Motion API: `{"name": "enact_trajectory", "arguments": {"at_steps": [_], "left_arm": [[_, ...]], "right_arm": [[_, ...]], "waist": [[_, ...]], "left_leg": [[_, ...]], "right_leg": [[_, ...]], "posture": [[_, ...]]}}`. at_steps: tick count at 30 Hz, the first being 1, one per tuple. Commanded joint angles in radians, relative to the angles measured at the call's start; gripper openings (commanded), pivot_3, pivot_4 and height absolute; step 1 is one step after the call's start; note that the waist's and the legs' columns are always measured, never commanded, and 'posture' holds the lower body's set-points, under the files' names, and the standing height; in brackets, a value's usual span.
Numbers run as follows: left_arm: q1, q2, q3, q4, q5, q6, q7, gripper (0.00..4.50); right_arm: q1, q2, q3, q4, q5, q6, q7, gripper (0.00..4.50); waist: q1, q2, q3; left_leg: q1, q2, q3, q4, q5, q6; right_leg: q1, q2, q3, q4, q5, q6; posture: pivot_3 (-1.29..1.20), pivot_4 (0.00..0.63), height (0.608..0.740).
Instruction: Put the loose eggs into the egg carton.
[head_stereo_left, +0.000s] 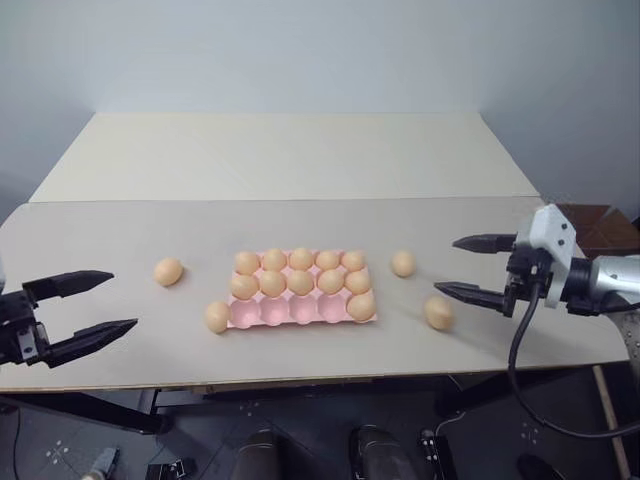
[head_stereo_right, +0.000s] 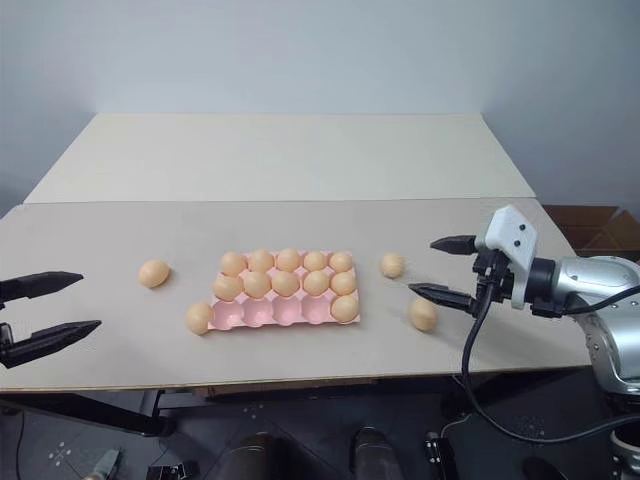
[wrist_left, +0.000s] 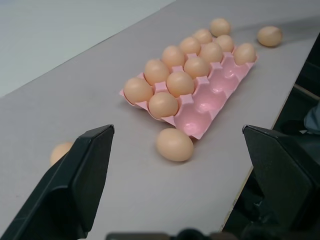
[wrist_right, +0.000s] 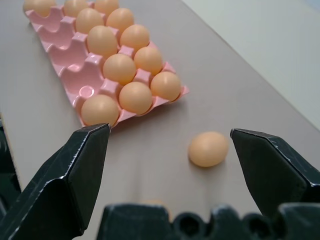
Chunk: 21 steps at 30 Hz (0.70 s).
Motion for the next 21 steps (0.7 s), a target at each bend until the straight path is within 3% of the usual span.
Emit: {"name": "enact_trajectory", "arguments": {"at_steps": [1, 5, 10, 21], "left_arm": [[-0.004, -0.024, 0.020, -0.043, -0.013, -0.032, 0.021, 4.47], [0.004, -0.065, -0.035, -0.043, 0.006, -0.075, 0.026, 4.47], [-0.074, -0.017, -0.080, -0.012, -0.023, -0.060, 0.009, 4.47], [-0.199, 0.046, -0.214, 0.041, -0.038, -0.039, -0.045, 4.47]], "right_arm": [[-0.030, -0.033, -0.036, 0.005, -0.009, 0.013, -0.018, 4.50], [-0.006, -0.048, -0.051, -0.019, -0.007, 0.039, -0.039, 4.50], [0.050, -0.085, -0.120, -0.072, 0.021, 0.151, -0.079, 4.50], [0.132, -0.024, 0.028, -0.286, 0.015, 0.503, -0.340, 4.50]], "waist": [[0.000, 0.000, 0.000], [0.002, 0.000, 0.000], [0.012, 0.000, 0.000], [-0.001, 0.000, 0.000]], "left_leg": [[0.000, 0.000, 0.000, 0.000, 0.000, 0.000], [-0.001, -0.001, 0.000, 0.000, 0.000, 0.000], [-0.001, -0.001, 0.000, 0.000, 0.000, 0.000], [-0.001, 0.000, 0.000, 0.000, 0.000, 0.000]], "right_leg": [[0.000, 0.000, 0.000, 0.000, 0.000, 0.000], [0.000, 0.000, 0.000, 0.000, 0.002, -0.002], [0.000, -0.001, 0.000, 0.000, 0.001, -0.002], [-0.001, 0.000, 0.000, 0.000, 0.001, 0.001]], "posture": [[0.00, 0.150, 0.740], [0.00, 0.150, 0.740], [0.00, 0.150, 0.740], [0.00, 0.150, 0.740]]}}
